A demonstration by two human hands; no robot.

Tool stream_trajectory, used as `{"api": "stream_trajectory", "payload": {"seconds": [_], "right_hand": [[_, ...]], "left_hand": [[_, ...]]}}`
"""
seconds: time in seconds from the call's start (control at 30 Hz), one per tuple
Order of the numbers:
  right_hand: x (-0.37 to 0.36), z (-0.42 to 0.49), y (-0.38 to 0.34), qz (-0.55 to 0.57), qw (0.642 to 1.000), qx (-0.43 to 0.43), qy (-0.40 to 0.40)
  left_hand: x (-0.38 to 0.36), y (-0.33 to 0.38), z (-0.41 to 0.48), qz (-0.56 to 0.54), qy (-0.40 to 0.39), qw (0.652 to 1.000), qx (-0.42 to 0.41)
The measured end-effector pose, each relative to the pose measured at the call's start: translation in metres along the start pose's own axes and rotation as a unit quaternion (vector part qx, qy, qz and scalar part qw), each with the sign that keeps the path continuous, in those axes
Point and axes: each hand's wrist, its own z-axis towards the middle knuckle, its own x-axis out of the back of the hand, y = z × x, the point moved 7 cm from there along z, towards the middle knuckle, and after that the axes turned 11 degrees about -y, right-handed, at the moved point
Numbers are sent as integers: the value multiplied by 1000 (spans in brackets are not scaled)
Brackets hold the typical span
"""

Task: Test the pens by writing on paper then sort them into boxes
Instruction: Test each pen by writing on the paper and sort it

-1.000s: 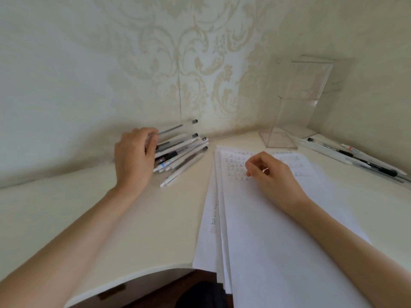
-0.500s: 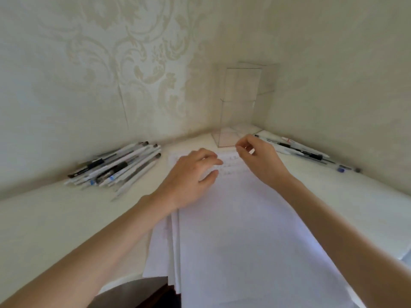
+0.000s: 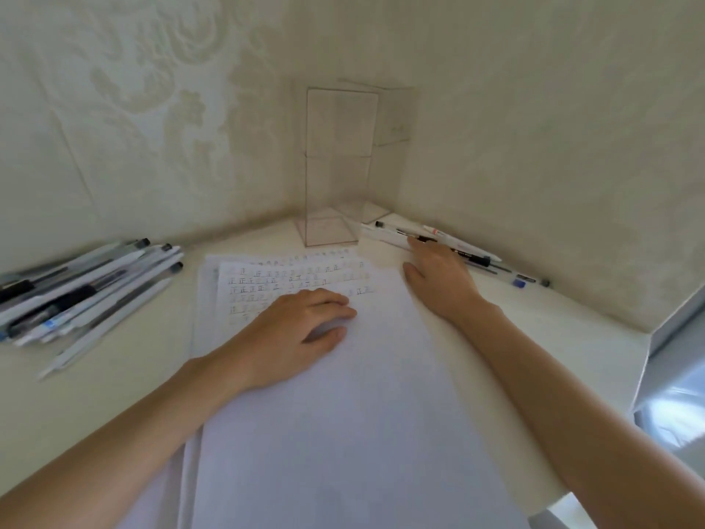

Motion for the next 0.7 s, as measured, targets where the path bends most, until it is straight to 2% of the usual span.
{"api": "stream_trajectory", "payload": {"seconds": [0.3, 0.57, 0.7], "right_hand": [[9, -7, 11, -55, 995, -68, 48], [22, -27, 5, 62, 995, -62, 52], [36, -35, 0, 67, 989, -50, 124]], "left_hand": [[0, 1, -1, -9, 6, 1000, -1], [3, 5, -2, -11, 8, 1000, -5], [4, 5, -3, -14, 18, 1000, -3]]}}
